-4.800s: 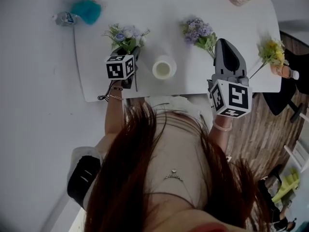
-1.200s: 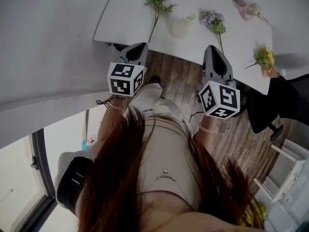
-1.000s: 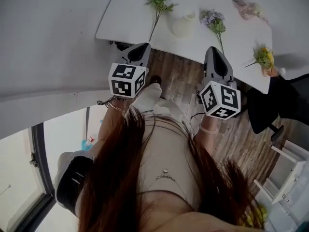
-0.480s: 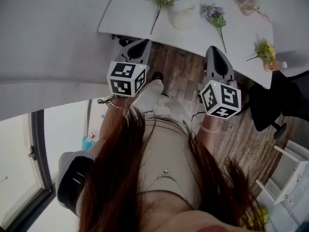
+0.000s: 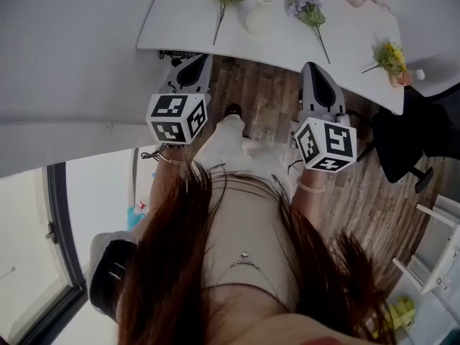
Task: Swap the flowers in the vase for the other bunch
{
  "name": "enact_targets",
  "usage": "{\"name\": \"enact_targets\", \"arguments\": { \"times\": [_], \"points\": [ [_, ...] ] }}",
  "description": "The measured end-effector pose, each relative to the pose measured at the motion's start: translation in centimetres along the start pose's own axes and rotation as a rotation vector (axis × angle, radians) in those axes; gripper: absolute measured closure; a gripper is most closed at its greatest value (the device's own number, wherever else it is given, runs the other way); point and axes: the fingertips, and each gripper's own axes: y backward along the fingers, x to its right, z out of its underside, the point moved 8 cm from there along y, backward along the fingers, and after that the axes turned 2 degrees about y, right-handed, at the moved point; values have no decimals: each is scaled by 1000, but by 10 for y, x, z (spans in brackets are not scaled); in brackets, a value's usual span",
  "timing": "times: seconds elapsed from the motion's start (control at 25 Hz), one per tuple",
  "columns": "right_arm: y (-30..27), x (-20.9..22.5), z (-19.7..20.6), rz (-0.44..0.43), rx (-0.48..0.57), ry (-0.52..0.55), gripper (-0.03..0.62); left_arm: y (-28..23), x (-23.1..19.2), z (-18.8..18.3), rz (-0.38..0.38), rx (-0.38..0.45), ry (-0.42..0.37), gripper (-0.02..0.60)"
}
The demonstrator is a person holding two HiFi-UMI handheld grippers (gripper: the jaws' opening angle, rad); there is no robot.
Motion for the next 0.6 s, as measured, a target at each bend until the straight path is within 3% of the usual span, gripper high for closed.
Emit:
{"name": "enact_targets", "arguments": {
  "times": [0.6],
  "points": [
    [9,33,3,-1,49,-14,565,-12,11,-15,-40,22,-19,577]
  ]
}}
